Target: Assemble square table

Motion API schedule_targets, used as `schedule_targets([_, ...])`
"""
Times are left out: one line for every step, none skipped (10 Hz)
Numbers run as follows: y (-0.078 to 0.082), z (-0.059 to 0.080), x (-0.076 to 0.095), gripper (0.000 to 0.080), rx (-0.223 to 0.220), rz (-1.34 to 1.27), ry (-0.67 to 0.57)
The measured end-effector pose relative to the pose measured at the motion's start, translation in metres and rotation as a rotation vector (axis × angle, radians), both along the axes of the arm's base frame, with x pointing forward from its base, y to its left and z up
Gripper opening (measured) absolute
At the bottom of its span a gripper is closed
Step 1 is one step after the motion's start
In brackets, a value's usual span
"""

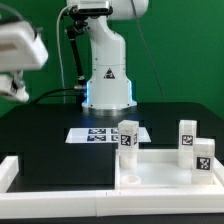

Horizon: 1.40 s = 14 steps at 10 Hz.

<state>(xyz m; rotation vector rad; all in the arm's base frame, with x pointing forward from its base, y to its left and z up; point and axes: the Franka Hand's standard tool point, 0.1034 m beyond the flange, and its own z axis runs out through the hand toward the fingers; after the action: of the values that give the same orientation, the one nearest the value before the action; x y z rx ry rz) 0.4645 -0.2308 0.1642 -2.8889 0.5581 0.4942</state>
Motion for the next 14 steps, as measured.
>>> schedule_targets([0.002,-0.002,0.0,0.0285,-0.026,-0.001,-0.058])
schedule_targets([0.002,-0.002,0.0,0.0285,-0.041,-0.002,-0.093])
schedule_targets([0.003,-0.002,0.009,0.0285,-0.085,-0.012,-0.151])
schedule_targets([0.018,0.003,0.026,0.0285,-0.111,-0.004,-0.196])
schedule_targets([0.034,0.01,0.051,0.0285,-0.156,-0.01,-0.266])
schedule_targets([0.055,0.014,0.074,0.0285,-0.195,-0.036,-0.321])
schedule_targets([0.077,0.016,0.098,0.0285,-0.243,-0.08,-0.397])
schedule_targets([0.104,0.013,0.123,0.0285,-0.29,-0.143,-0.48])
schedule_targets([0.126,0.002,0.136,0.0285,-0.322,-0.179,-0.533])
schedule_targets([0.135,-0.008,0.138,0.0285,-0.348,-0.223,-0.595])
schedule_targets([0.137,-0.01,0.136,0.0285,-0.365,-0.209,-0.636])
schedule_targets([0.136,-0.011,0.135,0.0285,-0.359,-0.21,-0.617])
schedule_targets([0.136,-0.011,0.135,0.0285,-0.359,-0.21,-0.617])
schedule_targets([0.142,-0.014,0.135,0.0285,-0.363,-0.218,-0.618])
